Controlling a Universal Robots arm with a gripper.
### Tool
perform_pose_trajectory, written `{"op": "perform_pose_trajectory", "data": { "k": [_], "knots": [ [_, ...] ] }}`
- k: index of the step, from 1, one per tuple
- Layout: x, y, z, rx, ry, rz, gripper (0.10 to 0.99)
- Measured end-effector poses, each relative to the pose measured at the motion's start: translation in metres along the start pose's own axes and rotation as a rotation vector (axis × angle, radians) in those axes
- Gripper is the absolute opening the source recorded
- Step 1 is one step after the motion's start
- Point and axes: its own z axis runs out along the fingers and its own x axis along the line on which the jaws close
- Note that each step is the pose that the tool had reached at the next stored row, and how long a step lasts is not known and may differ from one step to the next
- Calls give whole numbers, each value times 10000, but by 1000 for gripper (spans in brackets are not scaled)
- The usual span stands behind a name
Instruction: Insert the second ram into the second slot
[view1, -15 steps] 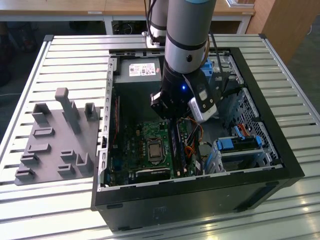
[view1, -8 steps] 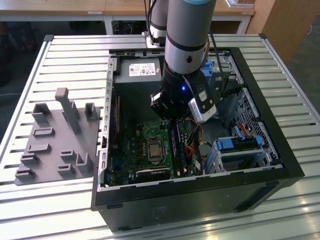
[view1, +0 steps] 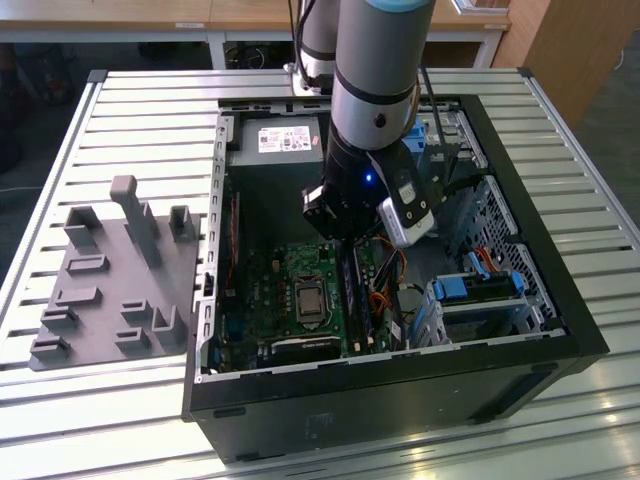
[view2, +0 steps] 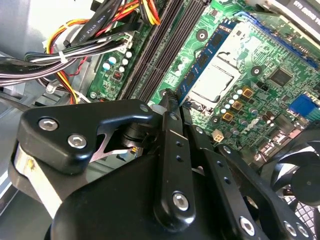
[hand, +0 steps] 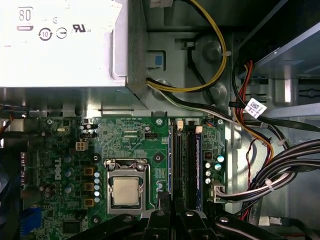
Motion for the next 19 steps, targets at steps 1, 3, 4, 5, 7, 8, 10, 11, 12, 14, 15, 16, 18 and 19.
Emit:
{"op": "perform_pose_trajectory", "data": {
  "k": [1, 3, 4, 5, 7, 8, 10, 11, 12, 14, 15, 16, 18, 19],
  "knots": [
    [-7, 0, 4, 2, 11, 1, 137],
    [-9, -1, 19, 3, 18, 4, 137],
    [-9, -3, 33, 3, 21, 5, 137],
    [-10, -4, 49, 4, 25, 6, 137],
    [-11, -17, 75, 5, 34, 2, 137],
    [-11, -23, 87, 3, 38, -5, 137],
    [-19, -29, 102, 3, 47, -29, 137],
    [-34, -29, 106, 3, 51, -30, 137],
    [-52, -29, 109, 4, 55, -30, 137],
    [-65, -30, 121, 4, 57, -38, 137],
    [-66, -30, 131, 5, 57, -47, 137],
    [-67, -30, 144, 7, 58, -51, 137],
    [-67, -31, 179, 6, 58, -52, 137],
    [-68, -32, 198, 6, 57, -53, 137]
  ]
}}
